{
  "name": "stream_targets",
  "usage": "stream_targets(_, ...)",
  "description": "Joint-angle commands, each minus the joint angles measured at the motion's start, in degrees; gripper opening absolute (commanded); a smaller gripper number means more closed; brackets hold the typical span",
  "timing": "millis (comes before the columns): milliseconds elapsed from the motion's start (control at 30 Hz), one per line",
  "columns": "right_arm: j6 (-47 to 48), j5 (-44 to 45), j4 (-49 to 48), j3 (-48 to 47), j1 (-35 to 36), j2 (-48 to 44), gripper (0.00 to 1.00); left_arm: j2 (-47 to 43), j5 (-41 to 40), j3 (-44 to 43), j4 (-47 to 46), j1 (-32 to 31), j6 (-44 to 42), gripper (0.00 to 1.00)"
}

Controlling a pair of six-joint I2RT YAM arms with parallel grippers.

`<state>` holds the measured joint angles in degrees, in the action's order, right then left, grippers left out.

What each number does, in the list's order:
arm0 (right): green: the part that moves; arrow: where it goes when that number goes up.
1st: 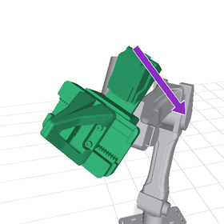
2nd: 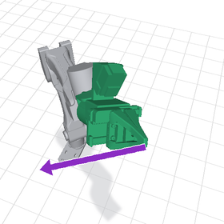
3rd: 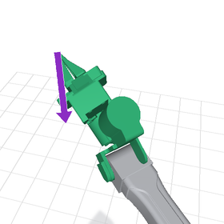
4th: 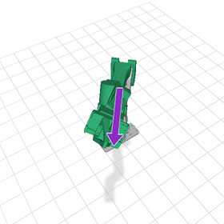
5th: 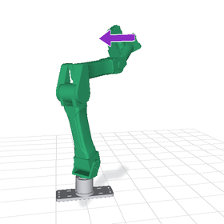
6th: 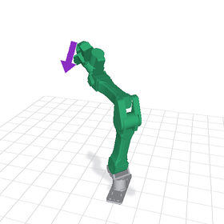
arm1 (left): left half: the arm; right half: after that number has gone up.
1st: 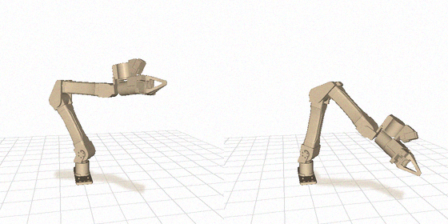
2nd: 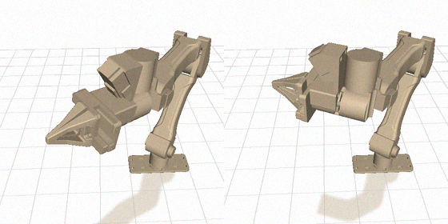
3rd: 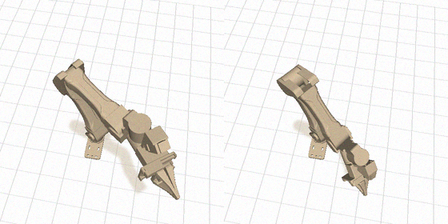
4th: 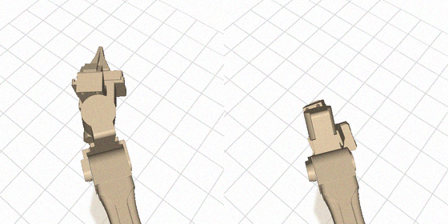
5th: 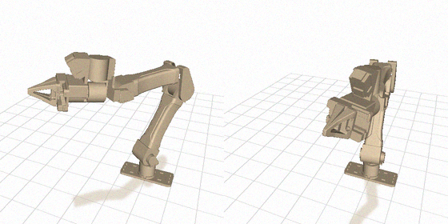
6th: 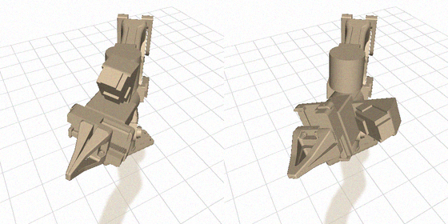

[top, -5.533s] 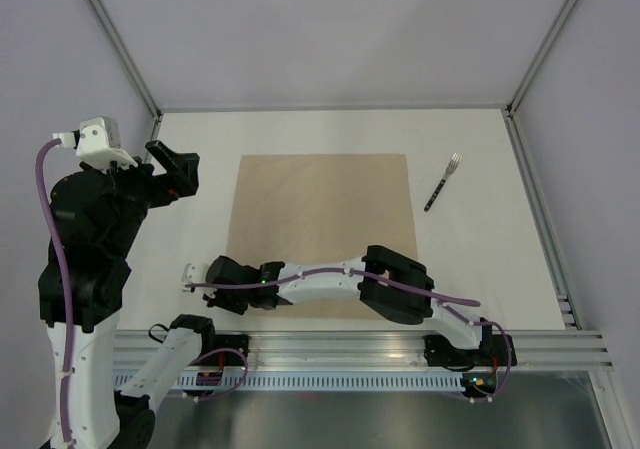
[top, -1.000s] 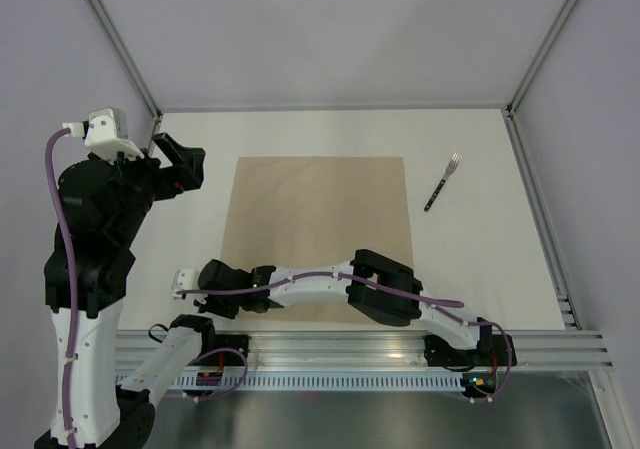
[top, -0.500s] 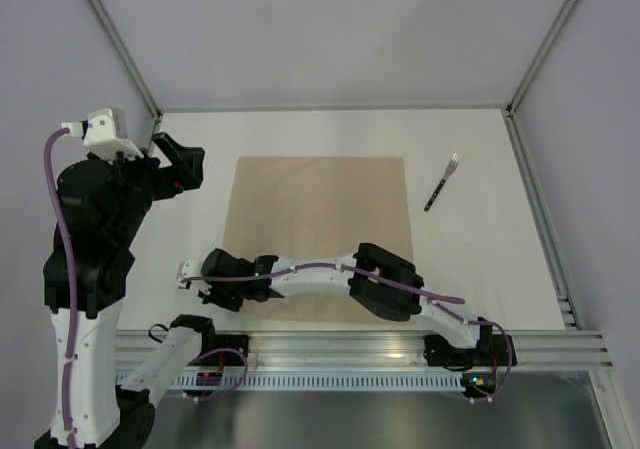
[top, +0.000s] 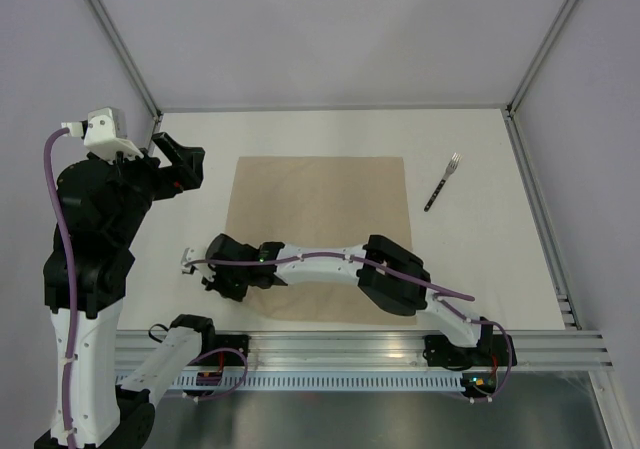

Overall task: Fold the napkin, place the utensils inside, and roll it up
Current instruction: Fold the napkin at the center of the board.

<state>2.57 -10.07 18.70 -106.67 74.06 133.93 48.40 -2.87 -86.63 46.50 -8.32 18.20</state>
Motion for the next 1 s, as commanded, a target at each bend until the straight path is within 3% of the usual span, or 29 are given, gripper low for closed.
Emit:
stream_targets(0, -1.9, -0.7, 0.8, -3.1, -1.0, -4.8, 0.01, 0.1, 1.2, -1.0, -1.8, 0.2, 2.3, 1.0)
stream_targets(433, -2.4, -1.2, 1.1, -2.8, -5.1, -8.4, 0.0, 0.1, 1.6, 0.2, -2.6, 0.3, 2.5, 1.0)
stream_targets(967, -0.7, -0.5, 0.2, 8.9, -16.0, -16.8, 0.01, 0.6, 4.2, 4.8, -6.7, 0.2, 3.8, 1.0)
